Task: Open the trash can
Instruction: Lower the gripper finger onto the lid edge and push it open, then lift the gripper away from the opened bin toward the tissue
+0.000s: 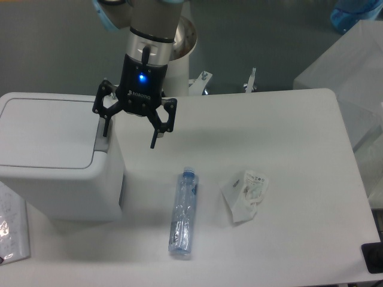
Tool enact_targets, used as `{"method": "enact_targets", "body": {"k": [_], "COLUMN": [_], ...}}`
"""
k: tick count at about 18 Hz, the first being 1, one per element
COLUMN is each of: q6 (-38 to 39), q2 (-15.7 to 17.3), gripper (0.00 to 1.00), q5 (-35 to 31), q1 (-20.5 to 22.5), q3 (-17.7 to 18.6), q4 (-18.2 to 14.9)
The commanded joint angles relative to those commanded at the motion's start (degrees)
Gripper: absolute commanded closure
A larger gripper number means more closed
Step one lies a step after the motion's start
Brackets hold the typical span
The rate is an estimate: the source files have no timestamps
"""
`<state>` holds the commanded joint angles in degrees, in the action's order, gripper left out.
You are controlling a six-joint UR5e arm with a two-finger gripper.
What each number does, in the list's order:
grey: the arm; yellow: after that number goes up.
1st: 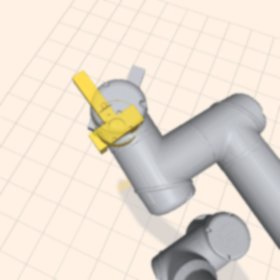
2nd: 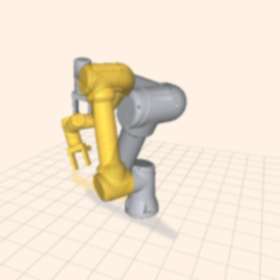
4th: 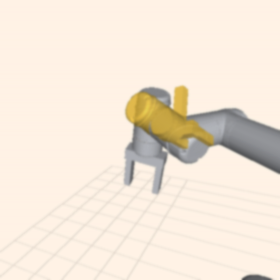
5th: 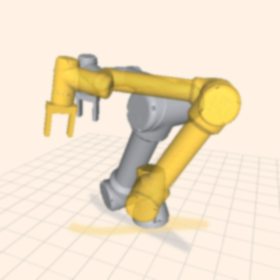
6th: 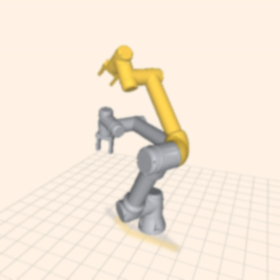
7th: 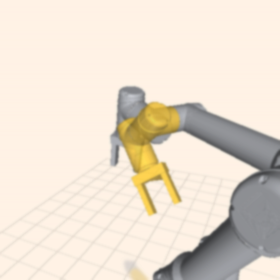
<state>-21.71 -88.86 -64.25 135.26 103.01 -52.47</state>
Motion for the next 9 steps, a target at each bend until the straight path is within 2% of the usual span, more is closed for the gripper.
{"method": "enact_targets", "body": {"k": [9], "q6": [-0.35], "q2": [-0.70], "gripper": [0.00], "q5": [-0.18], "q1": [0.00], "q3": [-0.17], "q4": [0.09]}}
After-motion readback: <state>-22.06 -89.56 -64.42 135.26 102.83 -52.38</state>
